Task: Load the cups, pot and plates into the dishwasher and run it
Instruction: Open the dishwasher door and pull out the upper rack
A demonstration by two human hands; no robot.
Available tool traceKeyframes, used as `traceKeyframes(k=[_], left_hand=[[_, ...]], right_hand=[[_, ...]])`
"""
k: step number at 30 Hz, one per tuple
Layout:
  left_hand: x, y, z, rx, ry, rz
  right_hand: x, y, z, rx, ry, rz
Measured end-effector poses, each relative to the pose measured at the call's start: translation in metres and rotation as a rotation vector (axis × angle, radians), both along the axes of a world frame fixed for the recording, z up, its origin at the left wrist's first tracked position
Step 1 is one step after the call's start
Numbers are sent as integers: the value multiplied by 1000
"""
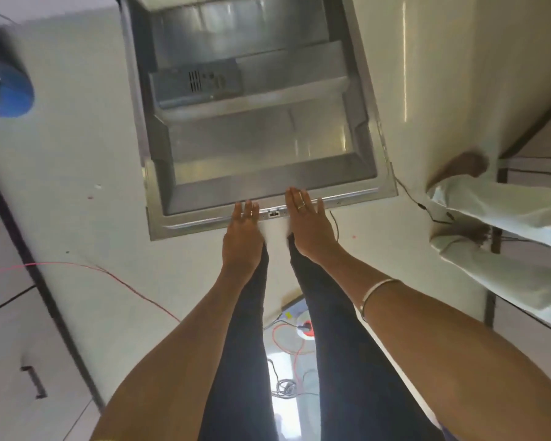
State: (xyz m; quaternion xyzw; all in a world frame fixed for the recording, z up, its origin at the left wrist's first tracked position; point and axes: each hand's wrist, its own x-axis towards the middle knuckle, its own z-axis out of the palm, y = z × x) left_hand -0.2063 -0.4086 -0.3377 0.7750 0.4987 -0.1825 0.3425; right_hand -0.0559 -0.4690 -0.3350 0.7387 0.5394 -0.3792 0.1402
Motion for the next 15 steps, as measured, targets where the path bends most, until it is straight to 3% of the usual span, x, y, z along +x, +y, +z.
traceKeyframes(k=[15], left_hand=[[-3,-31,-134,-61,114,-42]], right_hand=[[-8,-26,-136,-139,8,77]])
